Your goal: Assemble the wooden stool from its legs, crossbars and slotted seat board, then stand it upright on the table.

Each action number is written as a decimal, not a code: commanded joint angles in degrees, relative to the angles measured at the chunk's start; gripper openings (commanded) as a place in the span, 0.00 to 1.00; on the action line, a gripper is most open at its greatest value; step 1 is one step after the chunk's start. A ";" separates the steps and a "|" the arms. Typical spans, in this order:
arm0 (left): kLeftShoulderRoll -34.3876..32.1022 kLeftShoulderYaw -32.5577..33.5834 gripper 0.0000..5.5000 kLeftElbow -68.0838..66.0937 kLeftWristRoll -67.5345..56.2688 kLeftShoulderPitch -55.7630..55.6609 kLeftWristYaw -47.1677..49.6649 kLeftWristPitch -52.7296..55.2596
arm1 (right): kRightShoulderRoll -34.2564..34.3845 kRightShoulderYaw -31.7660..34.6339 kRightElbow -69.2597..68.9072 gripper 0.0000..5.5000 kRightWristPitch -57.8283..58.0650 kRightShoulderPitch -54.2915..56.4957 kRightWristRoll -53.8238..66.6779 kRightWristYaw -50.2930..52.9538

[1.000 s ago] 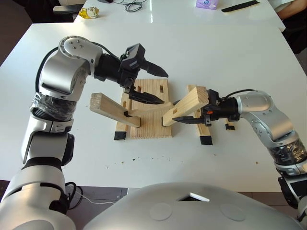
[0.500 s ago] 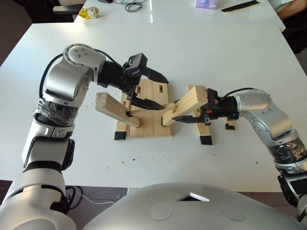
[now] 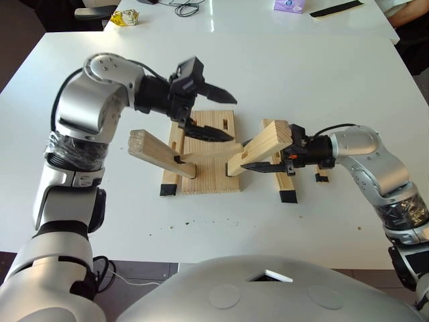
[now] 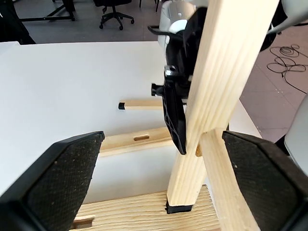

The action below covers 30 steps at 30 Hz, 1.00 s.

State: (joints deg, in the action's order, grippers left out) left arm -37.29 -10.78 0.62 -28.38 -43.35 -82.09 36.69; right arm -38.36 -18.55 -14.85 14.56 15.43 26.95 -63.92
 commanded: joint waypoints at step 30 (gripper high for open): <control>-15.55 32.79 0.66 5.10 -39.66 9.53 11.44 38.69 | -3.18 2.83 -0.72 0.37 2.43 -8.23 -3.73 1.86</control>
State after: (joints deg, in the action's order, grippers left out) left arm -53.36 20.39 3.08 -64.60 -35.17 -72.60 73.27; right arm -38.97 -14.11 -18.03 13.92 8.98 27.05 -61.69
